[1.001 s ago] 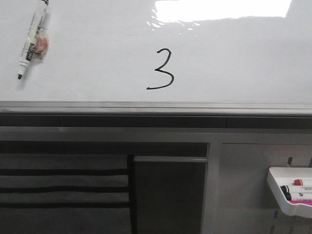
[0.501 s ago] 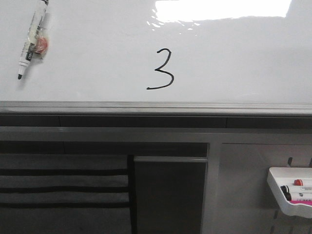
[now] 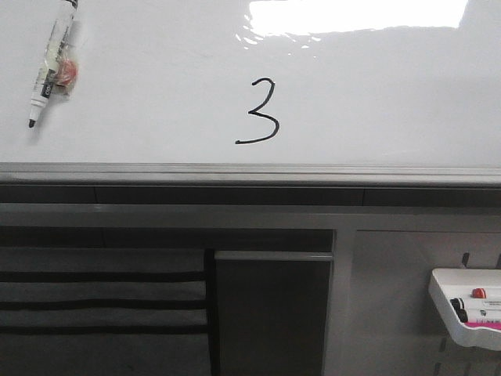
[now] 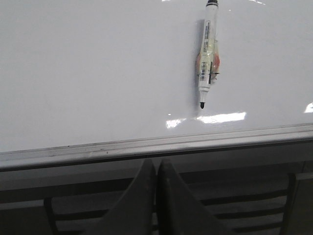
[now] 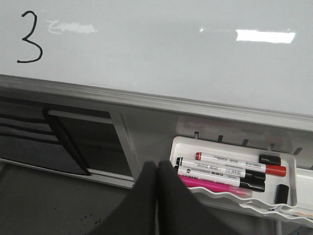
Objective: Write number 3 on whiteboard
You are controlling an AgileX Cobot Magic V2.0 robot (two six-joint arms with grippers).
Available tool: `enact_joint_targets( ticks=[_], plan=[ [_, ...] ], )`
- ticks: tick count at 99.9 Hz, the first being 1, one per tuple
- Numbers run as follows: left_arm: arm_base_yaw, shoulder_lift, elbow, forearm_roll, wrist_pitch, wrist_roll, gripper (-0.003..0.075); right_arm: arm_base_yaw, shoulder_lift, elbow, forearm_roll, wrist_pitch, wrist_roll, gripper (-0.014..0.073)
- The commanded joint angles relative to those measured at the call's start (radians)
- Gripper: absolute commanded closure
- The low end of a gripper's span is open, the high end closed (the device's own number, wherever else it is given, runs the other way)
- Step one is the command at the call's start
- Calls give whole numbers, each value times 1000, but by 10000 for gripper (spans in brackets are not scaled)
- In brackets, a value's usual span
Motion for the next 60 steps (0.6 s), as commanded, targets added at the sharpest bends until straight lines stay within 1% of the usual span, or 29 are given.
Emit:
enact_joint_targets(
  ticks=[1, 7, 11, 14, 16, 19, 24, 27, 30, 34, 60],
  plan=[
    [2, -55, 19, -16, -130, -7, 741, 2, 1, -28, 15, -59, 0, 656],
    [2, -103, 46, -13, -148, -9, 741, 2, 1, -28, 15, -59, 0, 656],
    [2, -132, 59, 13, -148, -36, 741, 2, 1, -28, 15, -59, 0, 655],
    [2, -148, 64, 68, -137, -87, 741, 2, 1, -28, 15, -59, 0, 656],
    [2, -160, 65, 98, -135, -140, 741, 2, 1, -28, 15, -59, 0, 656],
    [2, -170, 71, 181, -133, -237, 741, 2, 1, -28, 15, -59, 0, 655],
    [2, -168, 80, 296, -136, -361, 741, 2, 1, -28, 15, -59, 0, 655],
    [2, -168, 90, 348, -138, -406, 741, 2, 1, -28, 15, -59, 0, 656],
    [2, -168, 97, 371, -148, -419, 741, 2, 1, -28, 15, -59, 0, 655],
    [2, -168, 97, 369, -126, -417, 741, 2, 1, -28, 15, -59, 0, 656],
    [2, -168, 97, 369, -126, -417, 741, 2, 1, -28, 15, -59, 0, 655]
  ],
)
